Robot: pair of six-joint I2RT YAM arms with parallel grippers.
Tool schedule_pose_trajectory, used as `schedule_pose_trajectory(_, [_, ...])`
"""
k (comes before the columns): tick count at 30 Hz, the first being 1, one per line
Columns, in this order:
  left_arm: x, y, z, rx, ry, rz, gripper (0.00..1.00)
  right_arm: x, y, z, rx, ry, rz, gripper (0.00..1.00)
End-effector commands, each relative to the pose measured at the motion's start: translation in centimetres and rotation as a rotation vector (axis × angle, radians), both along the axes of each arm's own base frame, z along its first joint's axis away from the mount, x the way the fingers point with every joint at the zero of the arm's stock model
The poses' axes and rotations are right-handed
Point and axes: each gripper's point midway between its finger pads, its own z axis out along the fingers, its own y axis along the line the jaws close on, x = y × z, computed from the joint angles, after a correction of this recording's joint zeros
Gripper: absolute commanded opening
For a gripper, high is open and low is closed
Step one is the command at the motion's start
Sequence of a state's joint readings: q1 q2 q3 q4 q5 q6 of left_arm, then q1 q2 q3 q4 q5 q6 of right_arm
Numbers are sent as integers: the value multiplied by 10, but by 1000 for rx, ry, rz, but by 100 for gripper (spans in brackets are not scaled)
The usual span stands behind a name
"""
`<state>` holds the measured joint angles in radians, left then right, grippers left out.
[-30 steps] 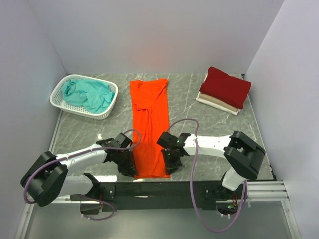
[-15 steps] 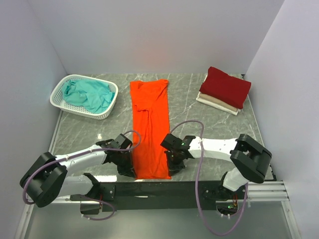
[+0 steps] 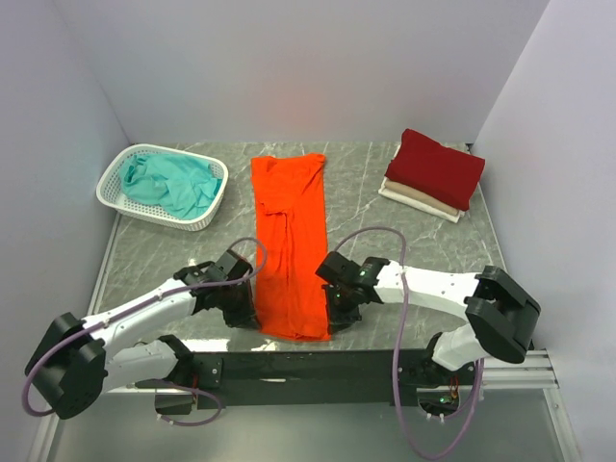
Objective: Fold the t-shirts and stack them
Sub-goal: Fold the tshirt
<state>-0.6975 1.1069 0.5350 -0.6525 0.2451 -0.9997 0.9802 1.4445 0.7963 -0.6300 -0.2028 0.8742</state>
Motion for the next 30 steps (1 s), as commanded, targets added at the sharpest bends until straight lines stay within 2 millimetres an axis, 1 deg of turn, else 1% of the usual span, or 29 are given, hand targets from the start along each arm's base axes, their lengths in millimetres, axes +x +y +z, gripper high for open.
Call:
schedule_pose_trajectory(1, [23, -4, 27, -4, -114, 18, 0, 19, 6, 27, 36, -67, -37, 0])
schedule_pose_trajectory(4, [32, -7, 37, 1, -143, 18, 0, 30, 9, 34, 40, -89, -45, 0])
schedule_pose_trajectory(5, [34, -4, 37, 25, -151, 21, 0, 37, 12, 39, 48, -102, -48, 0])
schedule_pose_trajectory(8, [47, -6, 46, 29, -198, 37, 0, 48, 12, 44, 41, -131, -65, 0])
schedule_pose_trajectory(10, [60, -7, 53, 31, -238, 57, 0, 60, 14, 50, 49, -151, -84, 0])
schedule_pose_trajectory(12, [70, -7, 53, 46, -259, 63, 0, 71, 16, 56, 56, -181, -97, 0])
schedule_pose_trajectory(13, [79, -8, 57, 38, -280, 73, 0, 79, 16, 57, 57, -188, -112, 0])
schedule_pose_trajectory(15, [91, -8, 56, 52, -298, 73, 0, 92, 18, 62, 66, -217, -123, 0])
schedule_pose_trajectory(16, [100, -7, 58, 51, -312, 89, 0, 101, 18, 60, 62, -222, -138, 0])
schedule_pose_trajectory(17, [108, -9, 60, 47, -330, 96, 0, 110, 21, 66, 70, -243, -137, 0])
schedule_pose_trajectory(18, [116, -5, 57, 61, -333, 110, 0, 117, 20, 66, 61, -261, -145, 0])
schedule_pose_trajectory(19, [126, -4, 61, 65, -355, 119, 0, 126, 19, 63, 49, -266, -155, 0])
schedule_pose_trajectory(20, [133, -3, 62, 68, -366, 129, 0, 134, 19, 64, 43, -281, -152, 0])
schedule_pose_trajectory(21, [145, 0, 61, 70, -382, 145, 0, 145, 22, 65, 37, -296, -157, 0])
schedule_pose_trajectory(22, [156, 0, 66, 57, -401, 158, 0, 160, 23, 72, 48, -322, -163, 0])
schedule_pose_trajectory(23, [164, 1, 67, 53, -415, 160, 0, 167, 25, 73, 50, -331, -163, 0])
schedule_pose_trajectory(24, [181, 3, 71, 43, -440, 181, 0, 175, 25, 67, 35, -329, -163, 0])
schedule_pose_trajectory(25, [188, 2, 72, 33, -448, 180, 0, 183, 23, 67, 18, -345, -158, 0])
schedule_pose_trajectory(26, [195, 3, 65, 46, -441, 167, 0, 198, 23, 76, 26, -369, -173, 0])
schedule_pose_trajectory(27, [212, 2, 75, 30, -480, 175, 0, 206, 22, 70, 8, -363, -172, 0])
schedule_pose_trajectory(28, [217, -1, 75, 17, -481, 166, 0, 217, 24, 77, 13, -385, -167, 0])
schedule_pose_trajectory(29, [224, -1, 67, 27, -468, 155, 0, 227, 20, 78, 10, -394, -179, 0])
schedule_pose_trajectory(30, [237, -1, 73, 15, -494, 164, 0, 234, 19, 73, 1, -390, -180, 0])
